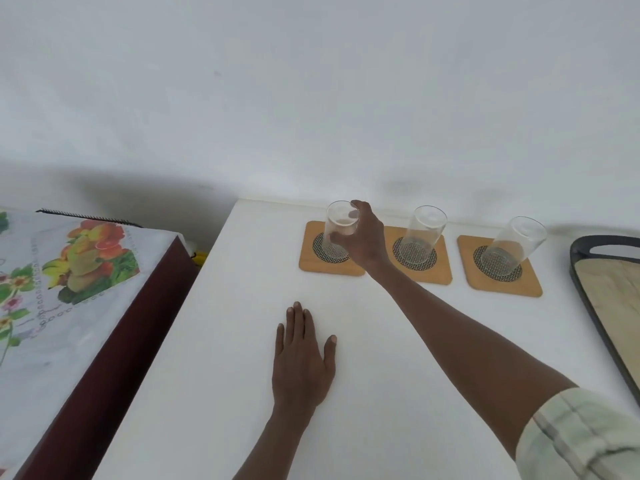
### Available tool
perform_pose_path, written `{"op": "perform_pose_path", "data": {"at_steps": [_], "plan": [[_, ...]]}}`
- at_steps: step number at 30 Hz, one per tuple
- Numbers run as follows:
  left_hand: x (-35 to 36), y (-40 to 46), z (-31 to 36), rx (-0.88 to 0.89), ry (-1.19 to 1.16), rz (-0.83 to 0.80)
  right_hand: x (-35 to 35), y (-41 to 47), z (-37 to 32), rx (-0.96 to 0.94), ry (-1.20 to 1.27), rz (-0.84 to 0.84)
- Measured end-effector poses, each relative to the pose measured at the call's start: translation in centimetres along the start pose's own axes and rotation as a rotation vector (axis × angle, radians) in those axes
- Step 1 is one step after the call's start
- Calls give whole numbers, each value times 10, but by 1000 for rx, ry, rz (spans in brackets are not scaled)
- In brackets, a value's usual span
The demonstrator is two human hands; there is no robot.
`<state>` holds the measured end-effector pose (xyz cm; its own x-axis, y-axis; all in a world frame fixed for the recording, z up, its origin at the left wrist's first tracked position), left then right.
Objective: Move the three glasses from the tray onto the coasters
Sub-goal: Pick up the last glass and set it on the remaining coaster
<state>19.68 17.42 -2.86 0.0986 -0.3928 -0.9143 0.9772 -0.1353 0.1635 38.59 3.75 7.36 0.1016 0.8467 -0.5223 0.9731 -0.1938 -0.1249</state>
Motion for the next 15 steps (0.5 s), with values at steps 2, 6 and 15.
{"op": "perform_pose_path", "data": {"at_steps": [2, 6, 15], "plan": [[0, 1, 0, -1, -1, -3, 8, 5, 2, 6, -21, -15], [1, 1, -1, -4, 6, -5, 19, 14, 5, 23, -37, -31], [1, 1, -1, -1, 9, 0, 26, 24, 5, 19, -84, -51]]}}
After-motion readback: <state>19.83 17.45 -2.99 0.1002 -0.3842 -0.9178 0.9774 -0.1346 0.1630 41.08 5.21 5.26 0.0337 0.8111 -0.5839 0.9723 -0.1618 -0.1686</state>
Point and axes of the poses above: each hand's wrist, its own y-axis towards the middle knuckle, its own x-axis out of the palm, z = x × y, the point moved 9 cm from there along y, towards the middle knuckle, and after that the axes turned 14 degrees about x, right-handed, at the moved point
